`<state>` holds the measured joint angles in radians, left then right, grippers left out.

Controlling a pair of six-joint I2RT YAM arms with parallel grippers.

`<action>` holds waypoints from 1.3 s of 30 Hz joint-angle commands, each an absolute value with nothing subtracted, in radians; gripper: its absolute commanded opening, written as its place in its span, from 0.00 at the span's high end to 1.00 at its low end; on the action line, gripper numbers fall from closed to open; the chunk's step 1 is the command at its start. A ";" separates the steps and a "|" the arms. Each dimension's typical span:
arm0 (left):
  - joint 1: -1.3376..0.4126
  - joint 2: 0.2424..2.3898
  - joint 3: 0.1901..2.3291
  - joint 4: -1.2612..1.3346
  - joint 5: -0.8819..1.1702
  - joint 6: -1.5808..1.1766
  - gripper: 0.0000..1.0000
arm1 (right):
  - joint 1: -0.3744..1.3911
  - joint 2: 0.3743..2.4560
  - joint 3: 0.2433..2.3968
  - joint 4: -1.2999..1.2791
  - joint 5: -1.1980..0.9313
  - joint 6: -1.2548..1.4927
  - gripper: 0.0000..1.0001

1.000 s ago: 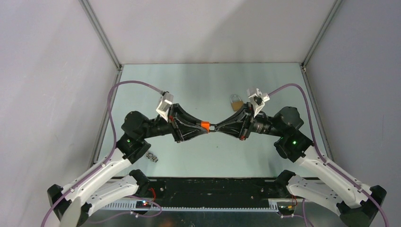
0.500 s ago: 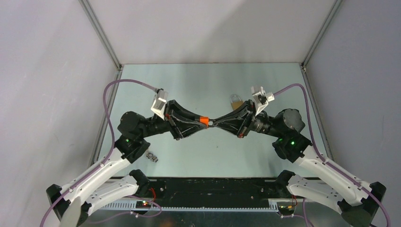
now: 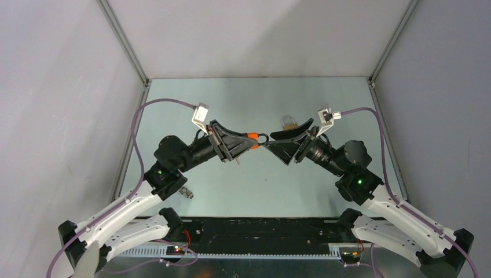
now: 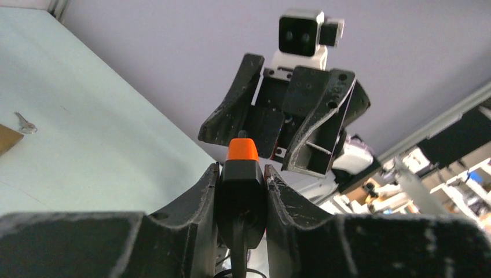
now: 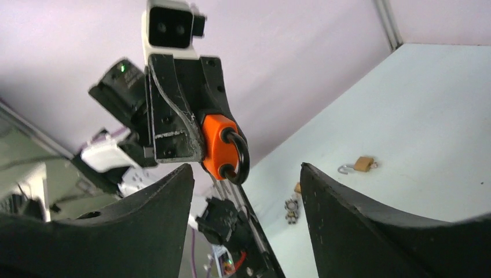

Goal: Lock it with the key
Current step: Lock the lock.

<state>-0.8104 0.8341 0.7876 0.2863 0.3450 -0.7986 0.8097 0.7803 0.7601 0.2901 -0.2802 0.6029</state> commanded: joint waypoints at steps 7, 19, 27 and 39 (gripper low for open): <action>-0.813 0.773 0.809 0.349 0.129 -1.015 1.00 | 0.859 0.798 0.700 0.540 0.074 0.836 0.34; -0.813 0.798 0.820 0.353 0.135 -1.018 1.00 | 0.924 0.851 0.718 0.625 0.094 0.828 0.37; -0.813 0.827 0.832 0.353 0.182 -1.028 1.00 | 0.939 0.899 0.745 0.627 0.074 0.821 0.52; -0.812 0.821 0.834 0.360 0.223 -1.034 0.55 | 0.934 0.878 0.753 0.603 0.112 0.798 1.00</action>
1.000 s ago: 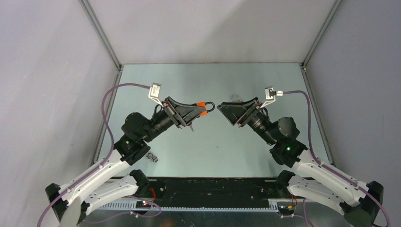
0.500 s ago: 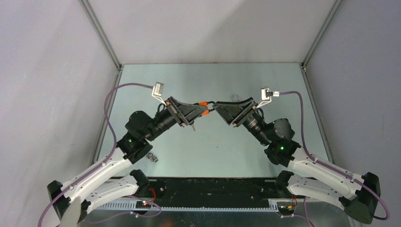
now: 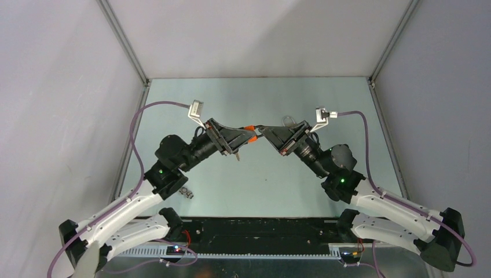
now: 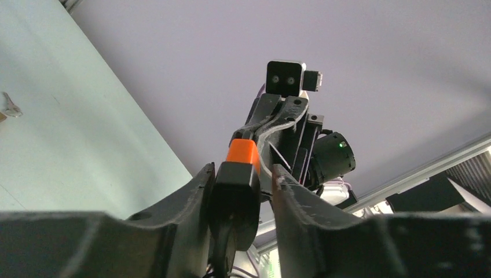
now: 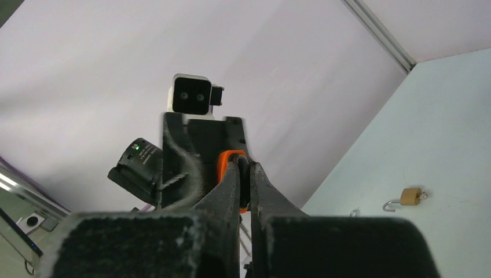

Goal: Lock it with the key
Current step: Lock the lock.

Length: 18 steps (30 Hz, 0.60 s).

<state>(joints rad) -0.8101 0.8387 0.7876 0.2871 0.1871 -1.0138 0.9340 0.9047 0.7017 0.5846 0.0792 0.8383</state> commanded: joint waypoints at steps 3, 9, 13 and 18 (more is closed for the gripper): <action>-0.811 0.795 0.816 0.357 0.218 -1.002 0.17 | 0.921 0.848 0.756 0.587 0.103 0.769 1.00; -0.661 0.799 0.809 0.316 0.486 -0.895 0.04 | 0.828 0.774 0.767 0.512 -0.116 0.708 1.00; -0.597 0.809 0.825 0.228 0.609 -0.717 0.03 | 0.736 0.763 0.781 0.443 -0.301 0.686 1.00; -0.591 0.822 0.854 0.135 0.706 -0.545 0.03 | 0.694 0.775 0.813 0.328 -0.452 0.625 1.00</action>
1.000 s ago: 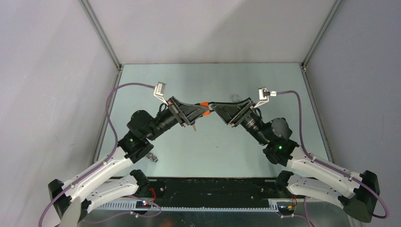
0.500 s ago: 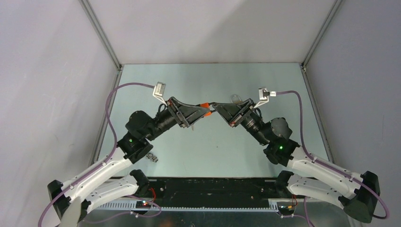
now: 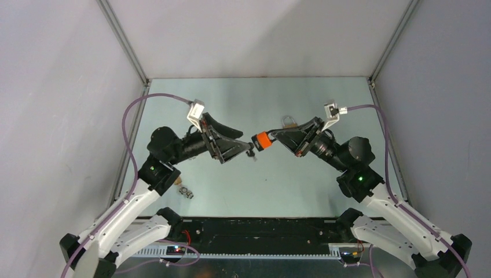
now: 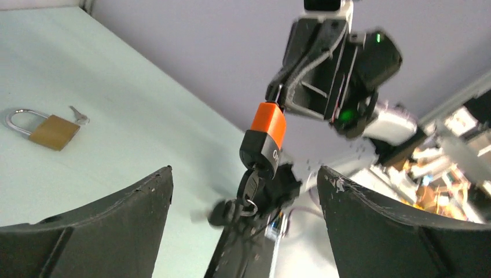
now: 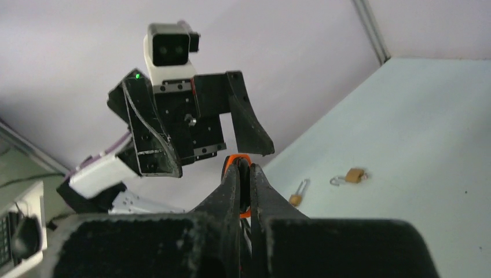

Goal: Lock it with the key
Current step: Lock the lock.

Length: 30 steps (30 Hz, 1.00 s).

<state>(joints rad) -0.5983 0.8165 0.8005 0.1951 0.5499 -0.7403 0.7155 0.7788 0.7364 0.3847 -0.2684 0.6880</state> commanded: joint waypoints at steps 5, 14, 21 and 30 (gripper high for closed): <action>-0.594 0.852 0.843 0.133 0.818 -0.488 0.04 | 0.684 0.817 0.860 0.188 -0.574 0.538 1.00; -0.657 0.967 0.793 0.133 0.894 -0.482 0.25 | 0.692 0.904 0.906 0.121 -0.701 0.466 1.00; -0.664 1.022 0.790 0.133 0.931 -0.471 0.41 | 0.695 0.940 0.908 0.137 -0.723 0.453 1.00; -0.665 1.054 0.791 0.133 0.948 -0.472 0.85 | 0.696 0.962 0.908 0.148 -0.728 0.454 1.00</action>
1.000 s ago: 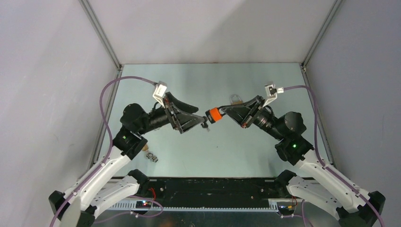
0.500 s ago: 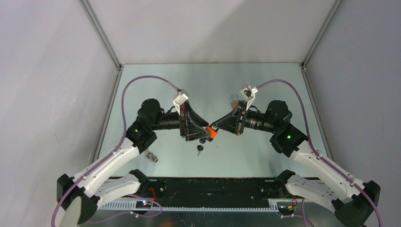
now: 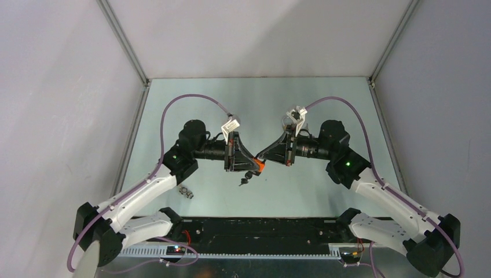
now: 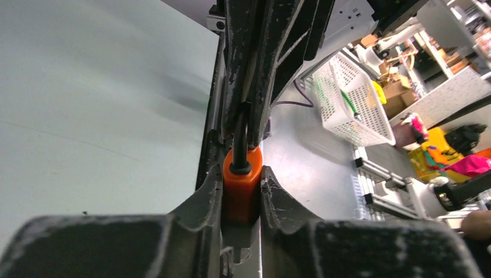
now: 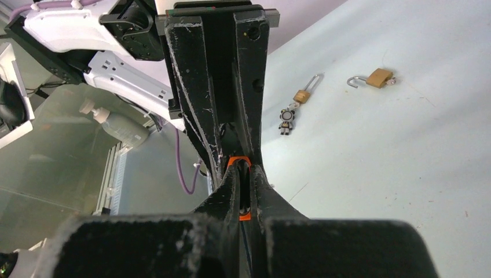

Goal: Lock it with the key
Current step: Lock the lock.

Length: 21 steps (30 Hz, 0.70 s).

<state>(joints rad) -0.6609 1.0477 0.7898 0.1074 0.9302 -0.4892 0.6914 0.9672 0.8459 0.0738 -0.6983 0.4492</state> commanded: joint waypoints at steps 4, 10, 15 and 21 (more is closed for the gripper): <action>-0.665 1.059 0.794 0.133 0.922 -0.479 1.00 | 0.698 0.965 0.908 0.150 -0.710 0.469 0.99; -0.663 1.045 0.824 0.135 0.791 -0.510 1.00 | 0.699 0.942 0.904 0.101 -0.599 0.463 0.39; -0.663 1.018 0.856 0.144 0.642 -0.577 1.00 | 0.706 0.894 0.840 0.201 -0.498 0.511 0.17; -0.662 0.954 0.857 0.257 0.507 -0.712 1.00 | 0.779 0.873 0.769 0.290 -0.322 0.534 0.16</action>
<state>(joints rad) -0.6628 1.0321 0.7956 0.1005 0.6281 -0.6037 0.7284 0.8864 0.7971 0.1837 -0.4801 0.5079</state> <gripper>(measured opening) 0.234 0.843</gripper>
